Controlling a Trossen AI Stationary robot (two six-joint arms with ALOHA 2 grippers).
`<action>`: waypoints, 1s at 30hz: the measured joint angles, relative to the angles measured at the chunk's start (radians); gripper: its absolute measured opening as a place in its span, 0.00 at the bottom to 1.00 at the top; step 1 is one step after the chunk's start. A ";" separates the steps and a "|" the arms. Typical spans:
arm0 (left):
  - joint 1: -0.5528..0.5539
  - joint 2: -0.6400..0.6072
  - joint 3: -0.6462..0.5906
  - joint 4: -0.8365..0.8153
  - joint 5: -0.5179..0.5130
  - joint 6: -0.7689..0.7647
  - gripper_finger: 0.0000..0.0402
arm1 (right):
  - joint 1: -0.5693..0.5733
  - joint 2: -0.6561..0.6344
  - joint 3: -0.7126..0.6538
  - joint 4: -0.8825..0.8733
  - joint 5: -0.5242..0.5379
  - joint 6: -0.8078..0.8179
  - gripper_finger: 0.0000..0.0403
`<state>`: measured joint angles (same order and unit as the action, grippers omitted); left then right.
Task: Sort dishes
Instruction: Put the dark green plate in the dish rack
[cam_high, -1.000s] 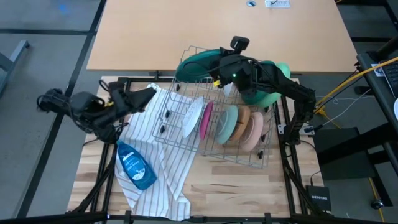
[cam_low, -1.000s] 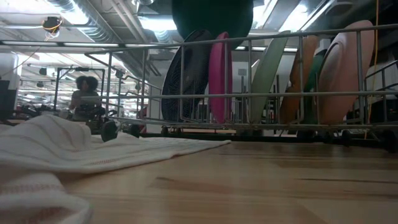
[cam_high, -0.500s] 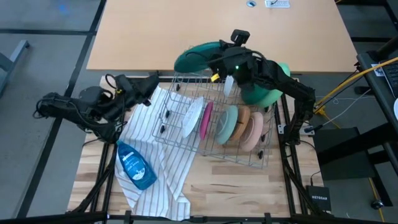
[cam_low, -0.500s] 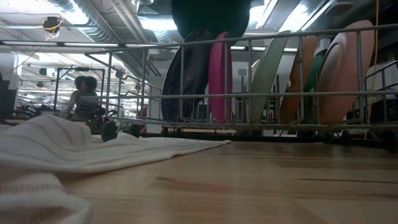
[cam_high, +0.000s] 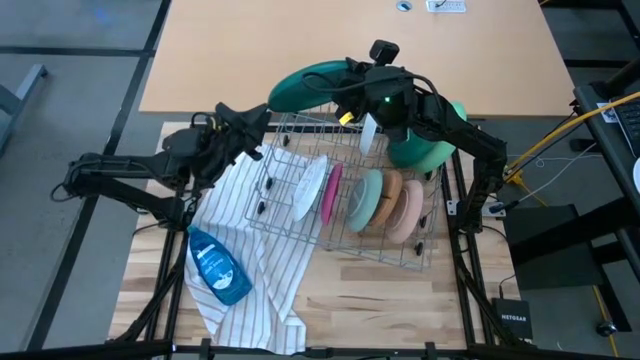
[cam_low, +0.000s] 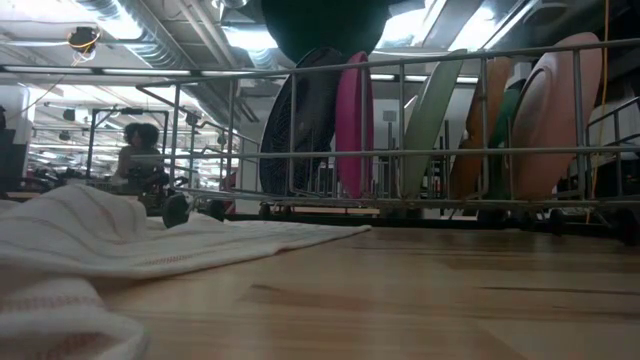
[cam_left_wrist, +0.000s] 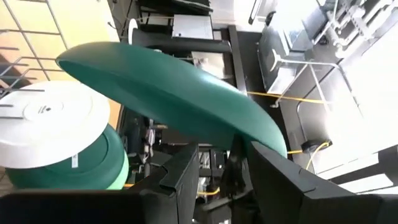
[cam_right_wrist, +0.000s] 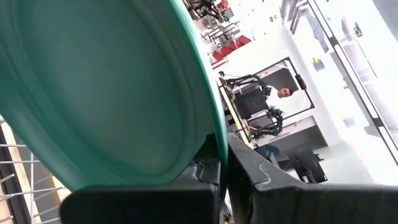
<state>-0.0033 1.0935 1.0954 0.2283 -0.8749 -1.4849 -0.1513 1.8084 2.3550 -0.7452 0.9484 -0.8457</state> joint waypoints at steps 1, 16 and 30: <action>0.007 0.001 0.000 0.000 0.000 -0.005 0.32 | 0.000 0.000 0.000 0.000 0.000 0.000 0.02; 0.065 0.013 0.000 0.124 0.013 0.047 0.32 | -0.001 0.003 0.000 0.035 -0.034 0.019 0.02; 0.067 0.017 0.000 0.138 0.045 0.046 0.32 | -0.006 0.008 0.000 0.069 -0.069 0.032 0.02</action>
<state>0.0640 1.1103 1.0958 0.3667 -0.8303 -1.4392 -0.1577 1.8163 2.3550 -0.6760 0.8790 -0.8134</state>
